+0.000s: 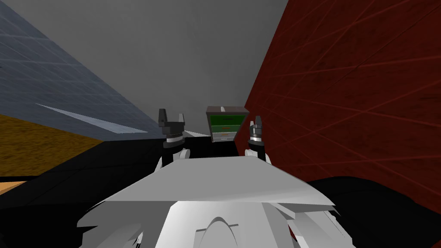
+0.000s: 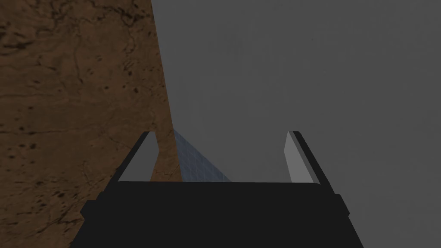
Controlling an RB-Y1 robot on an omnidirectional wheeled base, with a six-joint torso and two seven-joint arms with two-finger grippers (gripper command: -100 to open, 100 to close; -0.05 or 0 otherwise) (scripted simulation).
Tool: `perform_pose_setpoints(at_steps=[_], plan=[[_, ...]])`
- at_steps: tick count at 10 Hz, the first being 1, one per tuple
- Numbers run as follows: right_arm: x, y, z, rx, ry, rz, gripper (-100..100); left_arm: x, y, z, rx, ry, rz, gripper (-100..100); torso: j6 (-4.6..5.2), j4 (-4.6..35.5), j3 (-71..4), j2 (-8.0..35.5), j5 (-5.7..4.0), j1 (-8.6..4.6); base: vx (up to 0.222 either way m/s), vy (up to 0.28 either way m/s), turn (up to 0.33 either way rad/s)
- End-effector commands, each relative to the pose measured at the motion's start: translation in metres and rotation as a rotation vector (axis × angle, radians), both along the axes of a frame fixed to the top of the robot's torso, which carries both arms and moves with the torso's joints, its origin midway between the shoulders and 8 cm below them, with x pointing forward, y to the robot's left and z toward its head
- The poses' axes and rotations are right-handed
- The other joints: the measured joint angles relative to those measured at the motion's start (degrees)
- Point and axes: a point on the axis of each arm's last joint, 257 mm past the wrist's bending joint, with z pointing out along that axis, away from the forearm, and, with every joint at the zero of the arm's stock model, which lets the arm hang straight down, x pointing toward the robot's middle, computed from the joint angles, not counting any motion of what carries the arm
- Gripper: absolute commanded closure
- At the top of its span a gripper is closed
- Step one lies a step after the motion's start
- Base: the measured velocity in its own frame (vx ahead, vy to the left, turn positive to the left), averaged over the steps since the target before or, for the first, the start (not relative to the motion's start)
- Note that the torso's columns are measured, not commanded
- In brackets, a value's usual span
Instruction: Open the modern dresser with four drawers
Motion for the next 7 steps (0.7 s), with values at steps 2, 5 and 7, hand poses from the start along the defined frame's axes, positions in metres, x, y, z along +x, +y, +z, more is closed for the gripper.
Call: perform_pose_setpoints(at_steps=[2,5,7], plan=[[0.0,0.0,0.0,0.0,0.0,0.0,0,0.0,0.0,0.0,0.0,0.0,0.0,0,0.0,6.0,-12.0,5.97,0.0,0.0,0.0,0.0,0.0],[0.0,0.0,0.0001,0.0,0.0,0.0,0,-0.0001,0.0,0.0001,0.0,0.0,0.0,0,0.0,18.46,-36.92,18.45,0.0,0.0,0.0,0.0,0.0],[-0.0001,0.0,0.0002,0.0,0.0,0.0,0,-0.0001,0.0,0.0001,0.0,0.0,0.0,0,0.0,26.91,-53.81,26.93,0.0,0.0,0.0,0.0,0.0]])
